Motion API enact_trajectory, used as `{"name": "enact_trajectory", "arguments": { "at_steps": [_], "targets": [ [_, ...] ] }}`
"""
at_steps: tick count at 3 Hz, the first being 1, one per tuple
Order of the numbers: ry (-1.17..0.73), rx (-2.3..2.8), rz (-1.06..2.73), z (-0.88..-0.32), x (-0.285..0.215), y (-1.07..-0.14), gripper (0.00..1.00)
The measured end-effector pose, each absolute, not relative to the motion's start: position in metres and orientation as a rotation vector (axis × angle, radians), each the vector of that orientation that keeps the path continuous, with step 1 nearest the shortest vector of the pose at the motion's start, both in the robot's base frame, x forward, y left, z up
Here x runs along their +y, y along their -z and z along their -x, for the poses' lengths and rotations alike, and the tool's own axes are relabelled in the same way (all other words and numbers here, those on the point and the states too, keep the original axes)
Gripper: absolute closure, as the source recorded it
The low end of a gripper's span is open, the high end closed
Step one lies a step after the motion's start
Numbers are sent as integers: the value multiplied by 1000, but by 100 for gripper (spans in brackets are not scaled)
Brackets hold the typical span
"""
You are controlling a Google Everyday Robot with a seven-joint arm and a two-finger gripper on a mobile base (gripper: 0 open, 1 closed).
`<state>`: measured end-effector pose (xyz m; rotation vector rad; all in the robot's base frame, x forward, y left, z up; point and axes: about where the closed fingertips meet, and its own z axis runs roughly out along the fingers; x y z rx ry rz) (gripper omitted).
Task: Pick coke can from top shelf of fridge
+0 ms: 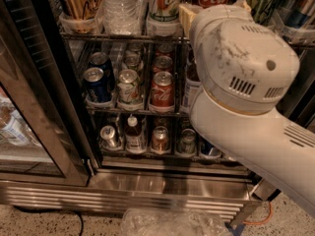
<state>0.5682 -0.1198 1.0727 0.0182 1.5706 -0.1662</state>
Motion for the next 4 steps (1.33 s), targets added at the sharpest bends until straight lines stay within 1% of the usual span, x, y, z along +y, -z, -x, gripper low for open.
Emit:
{"name": "enact_trajectory", "arguments": {
  "at_steps": [1, 4],
  "targets": [
    [157, 1551, -52, -573, -125, -1073, 19],
    [53, 1542, -183, -592, -137, -1063, 18]
  ]
}}
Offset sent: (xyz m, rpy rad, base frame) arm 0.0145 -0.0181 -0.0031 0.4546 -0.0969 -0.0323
